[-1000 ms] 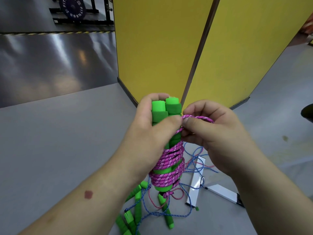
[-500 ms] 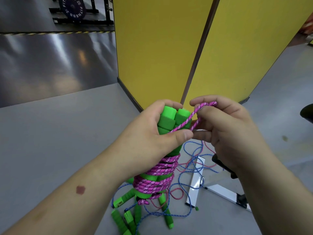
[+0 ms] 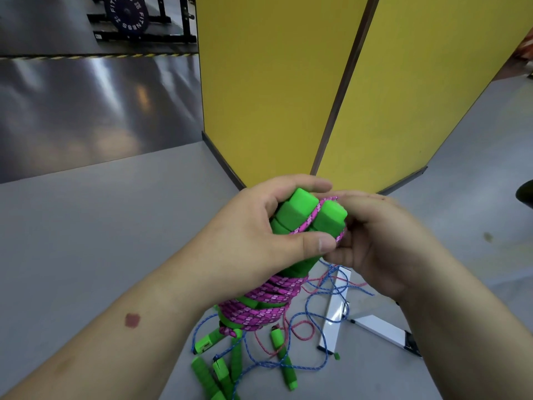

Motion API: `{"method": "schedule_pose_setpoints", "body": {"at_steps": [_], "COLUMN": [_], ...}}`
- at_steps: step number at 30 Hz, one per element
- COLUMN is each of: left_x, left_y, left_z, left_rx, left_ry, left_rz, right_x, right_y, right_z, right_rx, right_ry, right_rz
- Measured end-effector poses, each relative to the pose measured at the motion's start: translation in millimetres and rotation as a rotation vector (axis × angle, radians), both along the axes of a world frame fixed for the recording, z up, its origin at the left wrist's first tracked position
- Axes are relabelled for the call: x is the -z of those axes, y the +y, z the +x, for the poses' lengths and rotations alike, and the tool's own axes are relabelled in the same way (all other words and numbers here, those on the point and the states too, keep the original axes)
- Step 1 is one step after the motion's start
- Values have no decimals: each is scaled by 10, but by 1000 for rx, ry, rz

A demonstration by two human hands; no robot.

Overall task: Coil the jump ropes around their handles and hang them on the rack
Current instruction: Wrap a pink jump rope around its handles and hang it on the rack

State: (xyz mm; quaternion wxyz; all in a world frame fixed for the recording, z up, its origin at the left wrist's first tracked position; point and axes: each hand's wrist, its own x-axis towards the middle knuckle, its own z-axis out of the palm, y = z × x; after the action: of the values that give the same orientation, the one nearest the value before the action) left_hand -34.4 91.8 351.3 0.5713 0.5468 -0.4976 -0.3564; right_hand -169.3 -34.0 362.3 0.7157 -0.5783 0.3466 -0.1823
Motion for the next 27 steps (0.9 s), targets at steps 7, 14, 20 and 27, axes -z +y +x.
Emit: {"method": "schedule_pose_setpoints", "body": {"at_steps": [7,14,20,27], "left_x": [42,63,-1,-16], "left_y": [-44,-58,-73,-61], "left_z": [-2,-109,-180,-195], "left_rx": [-96,-179,-252,-415], "left_ry": [367,624,640,371], "left_rz": [-138,-167,-189,-165], "right_x": [20,-37,-65,-5], "right_y": [18,100,149,202], "right_z": [24,10,27,57], "right_rx": [-40,-166,-144,-133], "right_ry": [0,-78,-165,-126], "right_rz": [66,37,-99,-173]}}
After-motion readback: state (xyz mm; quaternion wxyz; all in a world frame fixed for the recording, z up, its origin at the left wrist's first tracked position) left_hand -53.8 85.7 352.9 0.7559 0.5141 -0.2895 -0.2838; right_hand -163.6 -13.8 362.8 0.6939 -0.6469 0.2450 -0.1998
